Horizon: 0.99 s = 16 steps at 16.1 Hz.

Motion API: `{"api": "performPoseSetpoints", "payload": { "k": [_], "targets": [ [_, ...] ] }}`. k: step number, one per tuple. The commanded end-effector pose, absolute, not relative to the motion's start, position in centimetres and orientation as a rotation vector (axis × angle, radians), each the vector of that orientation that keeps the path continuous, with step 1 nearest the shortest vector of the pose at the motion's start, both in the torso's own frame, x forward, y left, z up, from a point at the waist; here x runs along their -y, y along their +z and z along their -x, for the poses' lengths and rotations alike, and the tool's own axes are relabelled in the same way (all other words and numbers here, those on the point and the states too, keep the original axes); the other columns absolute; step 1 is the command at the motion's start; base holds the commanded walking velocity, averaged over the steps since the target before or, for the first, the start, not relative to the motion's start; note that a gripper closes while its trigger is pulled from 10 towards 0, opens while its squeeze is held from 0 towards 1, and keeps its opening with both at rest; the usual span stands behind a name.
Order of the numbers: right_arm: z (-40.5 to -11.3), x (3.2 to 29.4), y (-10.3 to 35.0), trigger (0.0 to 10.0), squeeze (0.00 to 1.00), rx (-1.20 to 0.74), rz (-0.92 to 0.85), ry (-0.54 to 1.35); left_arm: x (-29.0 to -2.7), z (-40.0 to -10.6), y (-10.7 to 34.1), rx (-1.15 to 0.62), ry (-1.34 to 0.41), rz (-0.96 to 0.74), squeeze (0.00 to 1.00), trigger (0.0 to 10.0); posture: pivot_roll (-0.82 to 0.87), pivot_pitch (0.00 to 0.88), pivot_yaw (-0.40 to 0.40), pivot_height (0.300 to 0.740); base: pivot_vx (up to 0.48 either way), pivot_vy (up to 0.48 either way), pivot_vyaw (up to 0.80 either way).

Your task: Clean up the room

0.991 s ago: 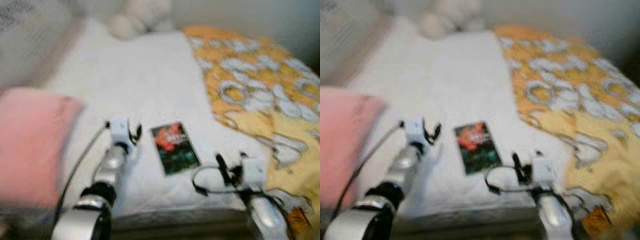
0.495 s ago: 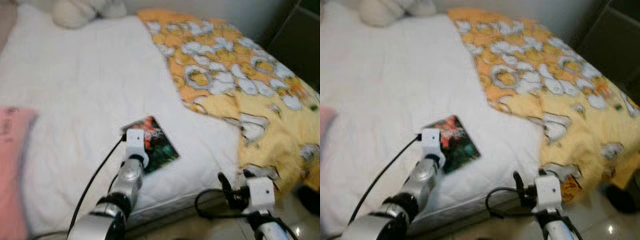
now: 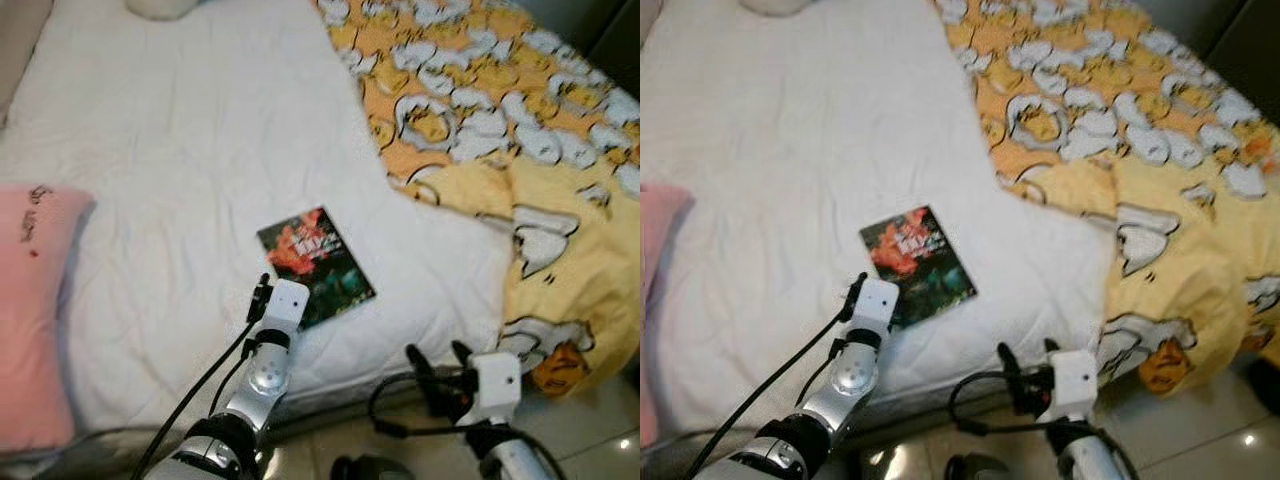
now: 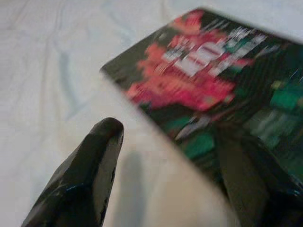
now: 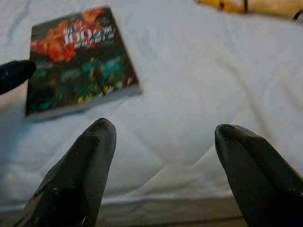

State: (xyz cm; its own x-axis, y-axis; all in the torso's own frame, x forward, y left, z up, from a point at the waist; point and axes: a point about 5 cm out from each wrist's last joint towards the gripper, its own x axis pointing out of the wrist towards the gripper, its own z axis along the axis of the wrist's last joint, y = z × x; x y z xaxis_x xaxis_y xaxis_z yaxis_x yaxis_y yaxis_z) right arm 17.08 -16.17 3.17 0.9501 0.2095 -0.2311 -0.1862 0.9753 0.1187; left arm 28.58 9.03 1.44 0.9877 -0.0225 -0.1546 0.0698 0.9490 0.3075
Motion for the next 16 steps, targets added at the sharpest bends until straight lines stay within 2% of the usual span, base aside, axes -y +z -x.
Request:
{"api": "performPoseSetpoints", "payload": {
  "k": [1,6,12,14,16],
  "targets": [
    [-16.5,16.2,2.7,10.0,0.0,-0.259,-0.096,0.189,-9.3,-28.5,1.2,-0.174,-0.023,-0.292,0.0,10.0,-0.04,0.228,-0.075,0.74,0.0,0.0,0.0],
    [-15.3,16.1,3.0,10.0,0.0,-0.246,-0.104,0.156,-9.4,-29.1,1.6,-0.212,-0.016,-0.091,0.0,10.0,-0.08,0.253,-0.048,0.74,0.0,0.0,0.0],
    [-14.6,16.2,3.3,10.0,0.0,-0.239,-0.087,0.151,-9.4,-30.2,3.3,-0.131,-0.011,-0.062,0.0,10.0,-0.1,0.27,-0.041,0.74,0.0,0.0,0.0],
    [-14.5,16.2,3.2,10.0,0.0,-0.244,-0.084,0.15,-9.4,-30.1,3.4,-0.108,-0.009,-0.094,0.0,10.0,-0.1,0.269,-0.04,0.74,0.0,0.0,0.0],
    [-14.3,16.1,3.2,10.0,0.0,-0.249,-0.079,0.159,-9.9,-30.2,4.5,-0.007,0.022,-0.273,0.0,10.0,-0.1,0.271,-0.041,0.74,0.0,0.0,0.0]
  ]
}}
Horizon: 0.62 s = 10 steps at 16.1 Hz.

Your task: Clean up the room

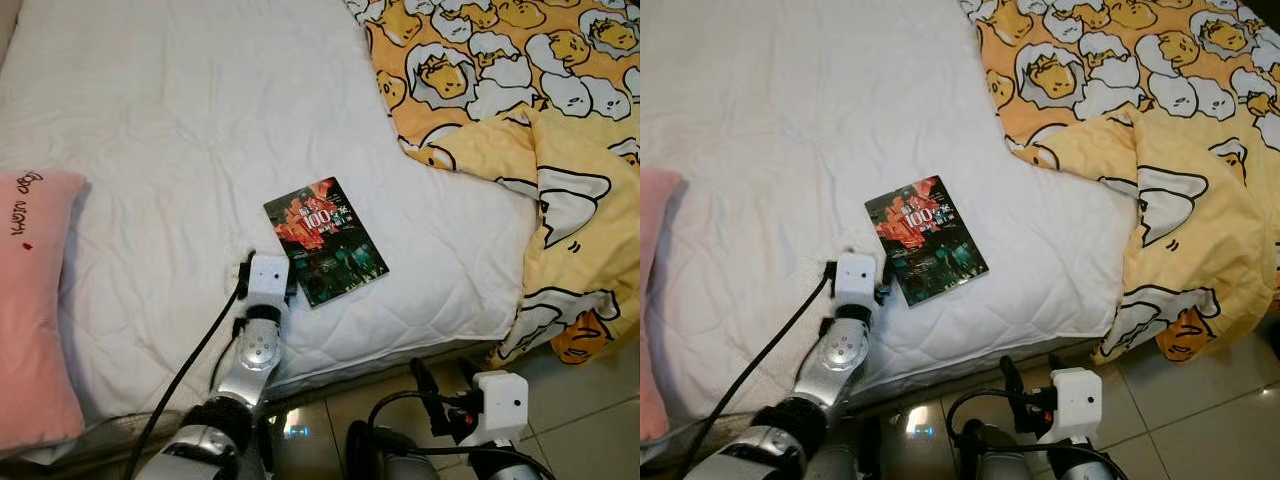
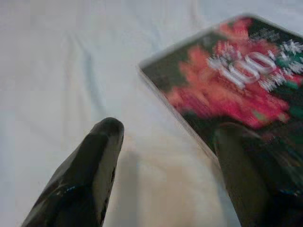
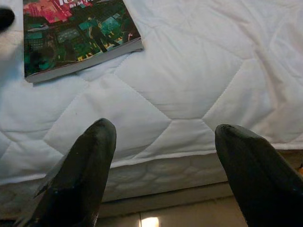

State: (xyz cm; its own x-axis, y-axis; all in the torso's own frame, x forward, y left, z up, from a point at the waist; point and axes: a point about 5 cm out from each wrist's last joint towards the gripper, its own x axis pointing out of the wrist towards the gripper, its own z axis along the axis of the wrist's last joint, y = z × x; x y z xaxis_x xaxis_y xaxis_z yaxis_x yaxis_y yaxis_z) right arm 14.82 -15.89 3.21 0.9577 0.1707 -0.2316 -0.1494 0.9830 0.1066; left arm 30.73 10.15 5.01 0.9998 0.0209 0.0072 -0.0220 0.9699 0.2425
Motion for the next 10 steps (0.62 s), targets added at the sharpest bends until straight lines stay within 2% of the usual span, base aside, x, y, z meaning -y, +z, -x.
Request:
{"api": "performPoseSetpoints", "payload": {
  "k": [1,3,9,10],
  "targets": [
    [-14.3,16.0,3.2,10.0,0.0,-0.25,-0.079,0.16,-9.8,-30.2,4.5,-0.006,0.015,-0.269,0.0,10.0,-0.09,0.273,-0.042,0.74,0.0,0.0,0.0],
    [-14.1,15.9,3.1,10.0,0.0,-0.256,-0.077,0.168,-8.7,-29.7,3.5,-0.106,-0.03,-0.05,0.0,10.0,-0.1,0.278,-0.044,0.74,0.0,0.0,0.0],
    [-13.4,15.8,2.8,10.0,0.0,-0.279,-0.068,0.175,-6.0,-29.2,2.8,-0.197,-0.081,0.026,0.0,10.0,-0.1,0.282,-0.043,0.74,0.0,0.0,0.0],
    [-13.3,15.7,2.6,10.0,0.0,-0.288,-0.067,0.178,-5.6,-29.0,2.2,-0.258,-0.086,0.02,0.0,10.0,-0.1,0.281,-0.043,0.74,0.0,0.0,0.0]
  ]
}}
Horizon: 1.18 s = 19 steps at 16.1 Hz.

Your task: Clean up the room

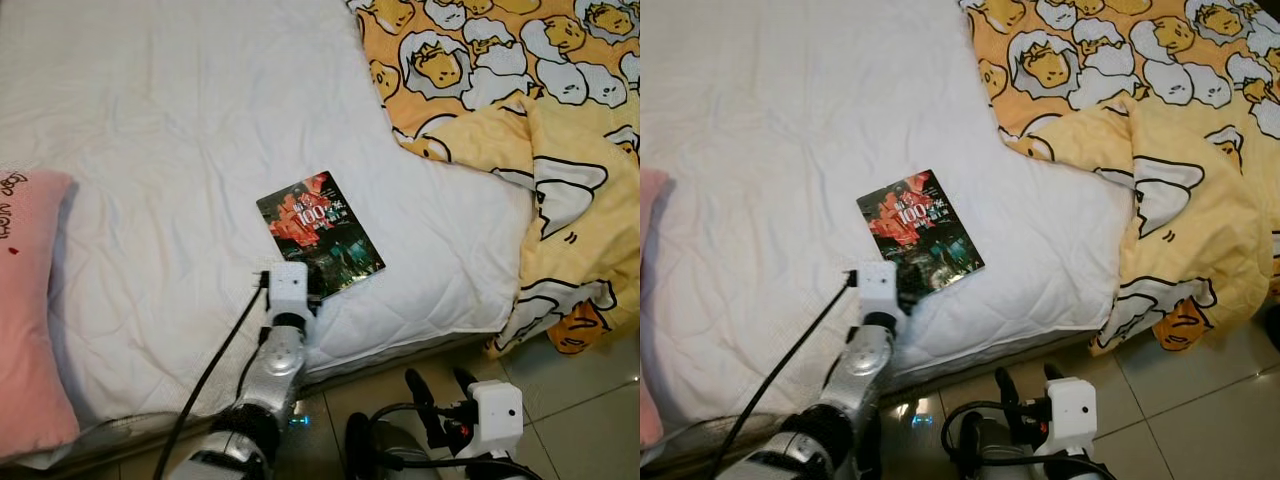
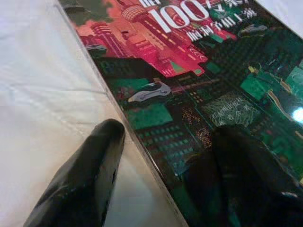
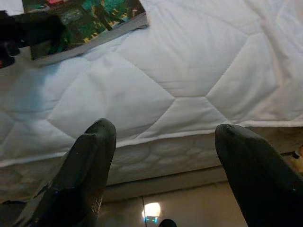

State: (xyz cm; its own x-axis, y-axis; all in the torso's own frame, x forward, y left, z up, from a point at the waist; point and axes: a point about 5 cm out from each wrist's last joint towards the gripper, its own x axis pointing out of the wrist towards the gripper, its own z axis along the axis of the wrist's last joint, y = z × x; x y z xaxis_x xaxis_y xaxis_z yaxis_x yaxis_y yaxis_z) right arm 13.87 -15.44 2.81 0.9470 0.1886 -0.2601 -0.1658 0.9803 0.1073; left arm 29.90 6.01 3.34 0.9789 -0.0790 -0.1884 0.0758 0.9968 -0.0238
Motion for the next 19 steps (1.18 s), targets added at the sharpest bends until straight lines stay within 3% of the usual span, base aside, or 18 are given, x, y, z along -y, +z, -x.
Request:
{"api": "performPoseSetpoints", "payload": {
  "k": [1,4,6,8,15,17,19],
  "targets": [
    [-13.2,15.6,2.5,10.0,0.0,-0.292,-0.067,0.18,-5.6,-28.9,1.8,-0.287,-0.082,0.009,0.0,10.0,-0.11,0.28,-0.04,0.74,0.0,0.0,0.0],
    [-13.1,15.6,2.5,10.0,0.0,-0.298,-0.06,0.177,-5.2,-28.3,0.7,-0.39,-0.087,0.077,0.0,10.0,-0.11,0.283,-0.036,0.74,0.0,0.0,0.0],
    [-13.1,15.7,2.4,10.0,0.0,-0.3,-0.058,0.171,-3.7,-27.8,0.1,-0.467,-0.206,0.069,0.0,10.0,-0.11,0.286,-0.035,0.74,0.0,0.0,0.0],
    [-13.3,15.5,2.4,10.0,0.0,-0.299,-0.059,0.172,-4.3,-26.7,-1.7,-0.616,-0.22,0.017,0.0,0.0,-0.12,0.283,-0.033,0.74,0.0,0.0,0.0],
    [-13.9,15.5,2.4,10.0,0.0,-0.288,-0.064,0.16,-6.2,-27.7,-1.7,-0.684,-0.215,0.052,0.0,0.0,-0.12,0.275,-0.024,0.74,0.0,0.0,0.0],
    [-14.0,15.5,2.4,10.0,0.0,-0.288,-0.067,0.154,-6.6,-28.8,-0.8,-0.644,-0.135,0.31,0.0,0.0,-0.13,0.264,-0.019,0.74,0.0,0.0,0.0],
    [-14.0,15.7,2.4,10.0,0.0,-0.288,-0.066,0.152,-6.0,-29.2,-0.1,-0.6,-0.181,0.269,0.0,0.0,-0.13,0.255,-0.017,0.74,0.0,0.0,0.0]
  ]
}}
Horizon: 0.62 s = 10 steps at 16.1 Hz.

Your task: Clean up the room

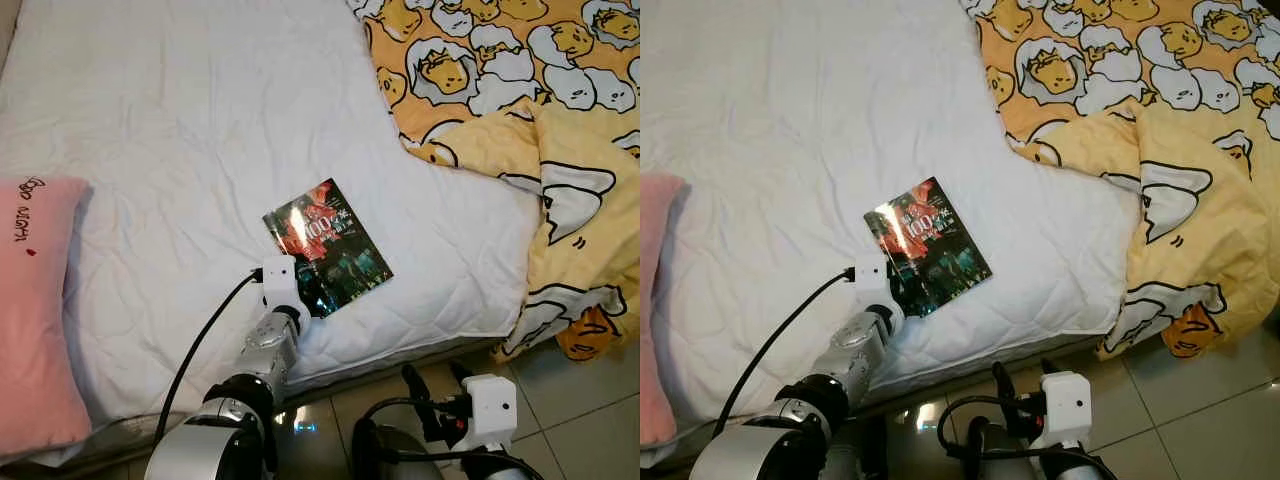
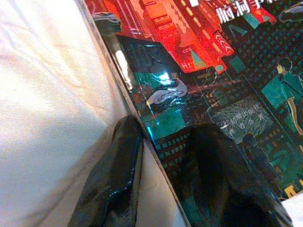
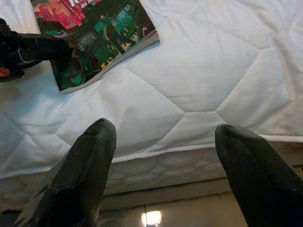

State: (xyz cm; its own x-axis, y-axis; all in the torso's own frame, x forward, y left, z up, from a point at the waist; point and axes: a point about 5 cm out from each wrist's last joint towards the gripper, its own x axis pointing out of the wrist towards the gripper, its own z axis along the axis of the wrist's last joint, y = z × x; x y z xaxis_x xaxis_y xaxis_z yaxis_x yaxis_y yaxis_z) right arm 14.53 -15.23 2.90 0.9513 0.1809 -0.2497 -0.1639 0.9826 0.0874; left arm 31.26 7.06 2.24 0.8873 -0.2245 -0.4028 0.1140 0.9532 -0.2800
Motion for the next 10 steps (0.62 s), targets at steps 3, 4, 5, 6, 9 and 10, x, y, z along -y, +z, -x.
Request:
{"api": "performPoseSetpoints", "payload": {
  "k": [3,4,5,6,9,10],
  "targets": [
    [-14.8,16.0,2.4,10.0,0.0,-0.275,-0.064,0.146,-4.2,-30.7,2.5,-0.439,-0.332,0.096,0.0,0.0,-0.11,0.223,-0.004,0.74,0.0,0.0,0.0],
    [-15.4,15.9,2.2,10.0,0.0,-0.273,-0.065,0.147,-3.6,-31.1,3.2,-0.404,-0.366,0.094,0.0,0.0,-0.11,0.196,-0.002,0.74,0.0,0.0,0.0],
    [-16.1,15.8,2.2,10.0,0.0,-0.263,-0.068,0.149,-3.5,-31.5,3.8,-0.381,-0.374,0.099,0.0,0.0,-0.1,0.173,-0.001,0.74,0.0,0.0,0.0],
    [-16.9,15.6,2.4,10.0,0.0,-0.245,-0.07,0.155,-3.7,-31.8,4.0,-0.365,-0.379,0.096,0.0,0.0,-0.1,0.15,0.002,0.74,0.0,0.0,0.0],
    [-20.5,15.5,3.0,10.0,0.0,-0.177,-0.068,0.172,-6.5,-33.3,5.9,-0.233,-0.375,0.073,0.0,0.0,-0.01,0.0,0.004,0.74,0.0,0.0,0.0],
    [-22.3,15.4,3.6,10.0,0.0,-0.143,-0.079,0.178,-8.4,-34.1,7.2,-0.167,-0.336,0.068,0.0,0.0,0.03,0.0,0.003,0.74,0.0,0.0,0.0]
  ]
}}
